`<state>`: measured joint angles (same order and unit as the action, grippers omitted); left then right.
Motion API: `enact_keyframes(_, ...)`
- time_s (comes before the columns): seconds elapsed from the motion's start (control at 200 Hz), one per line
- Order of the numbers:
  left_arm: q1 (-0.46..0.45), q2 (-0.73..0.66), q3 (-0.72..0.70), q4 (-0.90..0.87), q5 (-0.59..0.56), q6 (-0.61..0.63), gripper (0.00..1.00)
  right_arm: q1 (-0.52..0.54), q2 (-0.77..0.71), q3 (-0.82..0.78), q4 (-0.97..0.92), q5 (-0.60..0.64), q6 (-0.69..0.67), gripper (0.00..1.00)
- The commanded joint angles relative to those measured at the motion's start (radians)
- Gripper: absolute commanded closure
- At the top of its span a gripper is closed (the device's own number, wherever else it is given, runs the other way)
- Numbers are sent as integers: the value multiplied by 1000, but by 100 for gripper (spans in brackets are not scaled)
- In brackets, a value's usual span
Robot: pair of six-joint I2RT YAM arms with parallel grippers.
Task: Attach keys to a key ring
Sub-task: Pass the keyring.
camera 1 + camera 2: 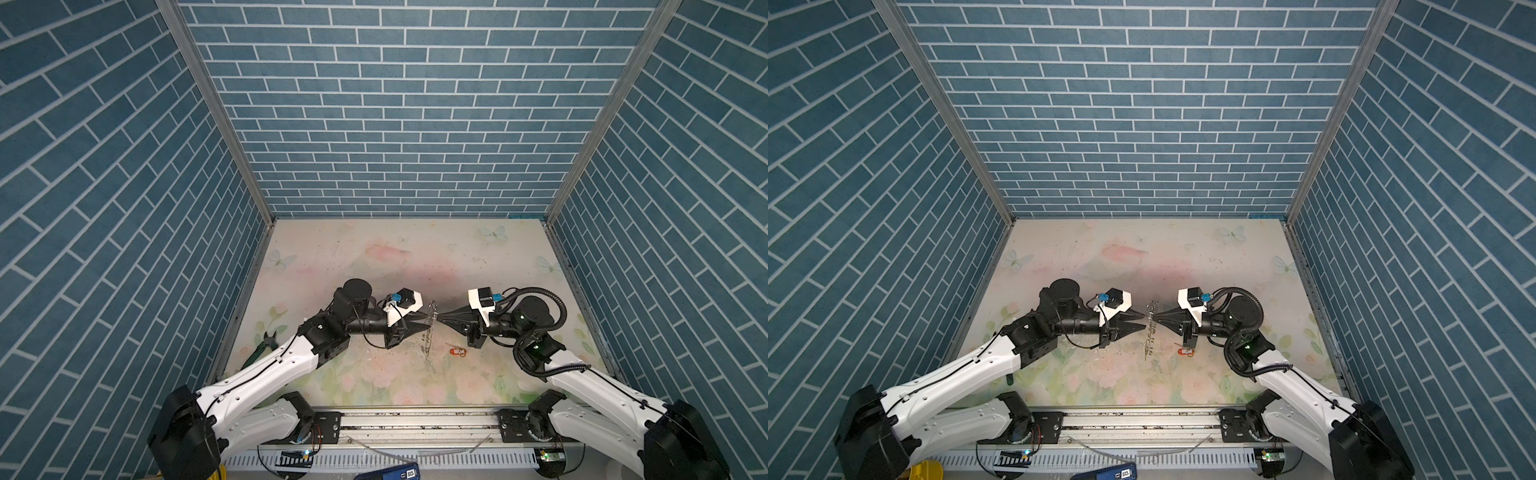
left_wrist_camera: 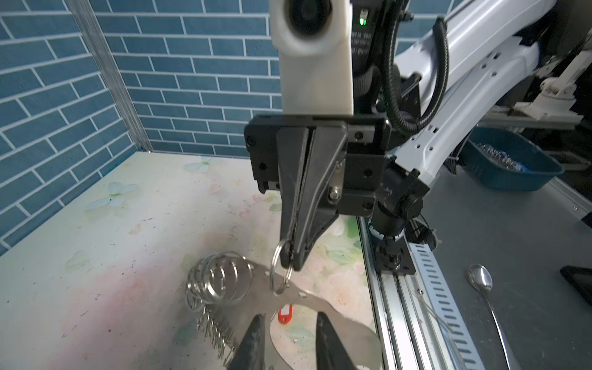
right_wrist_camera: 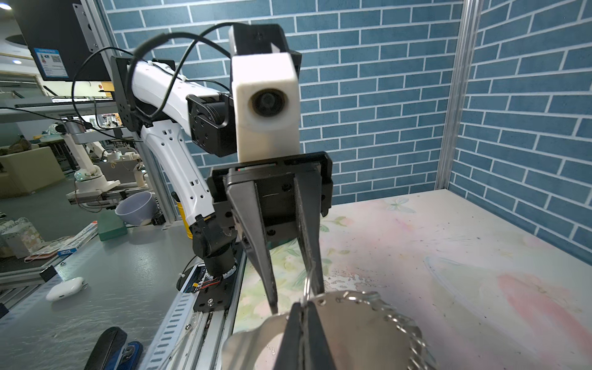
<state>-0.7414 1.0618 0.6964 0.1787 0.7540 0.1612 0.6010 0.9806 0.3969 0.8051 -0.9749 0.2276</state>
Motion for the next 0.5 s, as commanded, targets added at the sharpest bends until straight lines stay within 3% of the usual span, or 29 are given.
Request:
enact_keyframes(0.0,58,12,-43,239,99,-128,69,-3,16,-30,161,-38,63,100)
enact_keyframes(0.175,74,59,-43,319,223,-181,71,-2,38,-27,196,-51,82,100)
enact_keyframes(0.395,74,72,-37,314,241,-175,74,-3,65,-13,217,-91,92,100)
enact_keyframes(0.495,74,85,-31,308,254,-181,80,-3,68,-10,222,-94,100,100)
